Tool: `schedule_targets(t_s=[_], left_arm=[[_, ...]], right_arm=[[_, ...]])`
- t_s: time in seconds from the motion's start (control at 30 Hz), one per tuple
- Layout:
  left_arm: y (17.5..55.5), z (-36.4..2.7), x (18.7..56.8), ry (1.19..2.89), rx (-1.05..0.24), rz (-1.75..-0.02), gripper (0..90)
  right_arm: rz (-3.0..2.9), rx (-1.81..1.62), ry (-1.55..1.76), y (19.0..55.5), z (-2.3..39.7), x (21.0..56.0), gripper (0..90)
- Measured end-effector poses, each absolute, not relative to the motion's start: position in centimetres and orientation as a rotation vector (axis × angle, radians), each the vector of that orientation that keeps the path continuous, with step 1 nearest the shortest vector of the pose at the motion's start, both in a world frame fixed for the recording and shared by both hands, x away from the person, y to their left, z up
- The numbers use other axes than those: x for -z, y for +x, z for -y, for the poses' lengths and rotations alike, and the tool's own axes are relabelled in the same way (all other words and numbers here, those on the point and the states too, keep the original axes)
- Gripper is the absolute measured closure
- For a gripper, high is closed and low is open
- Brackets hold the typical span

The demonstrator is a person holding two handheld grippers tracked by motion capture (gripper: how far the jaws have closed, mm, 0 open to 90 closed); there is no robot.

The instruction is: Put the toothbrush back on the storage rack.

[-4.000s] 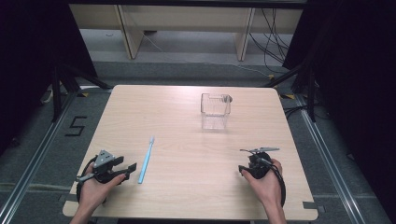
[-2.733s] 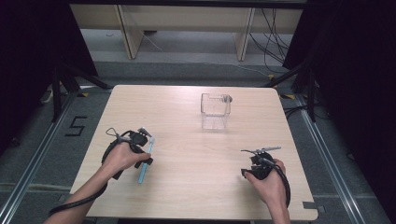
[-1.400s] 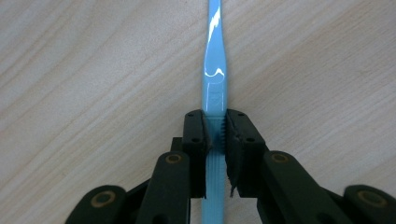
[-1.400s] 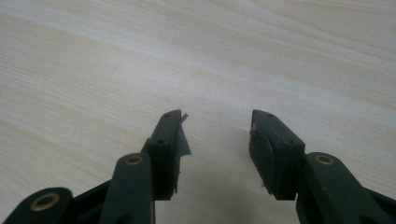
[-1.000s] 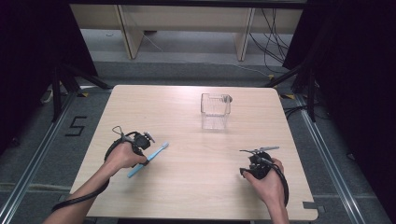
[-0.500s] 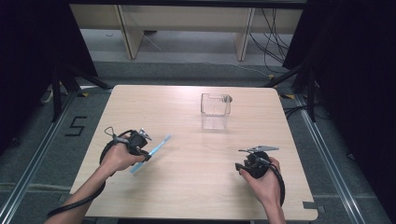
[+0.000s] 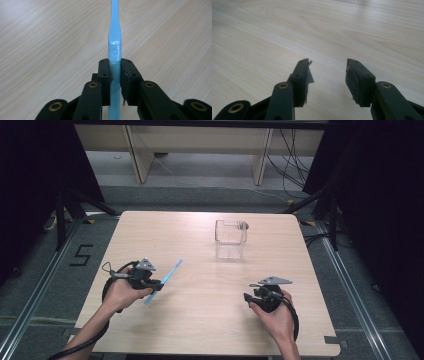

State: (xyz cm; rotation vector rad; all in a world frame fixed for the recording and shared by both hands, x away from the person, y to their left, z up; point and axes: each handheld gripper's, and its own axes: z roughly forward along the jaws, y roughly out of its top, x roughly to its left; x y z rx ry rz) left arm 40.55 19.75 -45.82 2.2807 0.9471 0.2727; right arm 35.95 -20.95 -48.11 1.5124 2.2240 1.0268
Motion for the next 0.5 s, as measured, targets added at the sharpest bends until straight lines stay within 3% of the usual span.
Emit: schedule_targets(t_s=[0.5], left_arm=[[39.5,-19.7,46.7,2.089,-0.363,-0.881,78.2]], right_arm=[[-2.190,-1.097,1.423,35.8,20.1,48.7,56.6]])
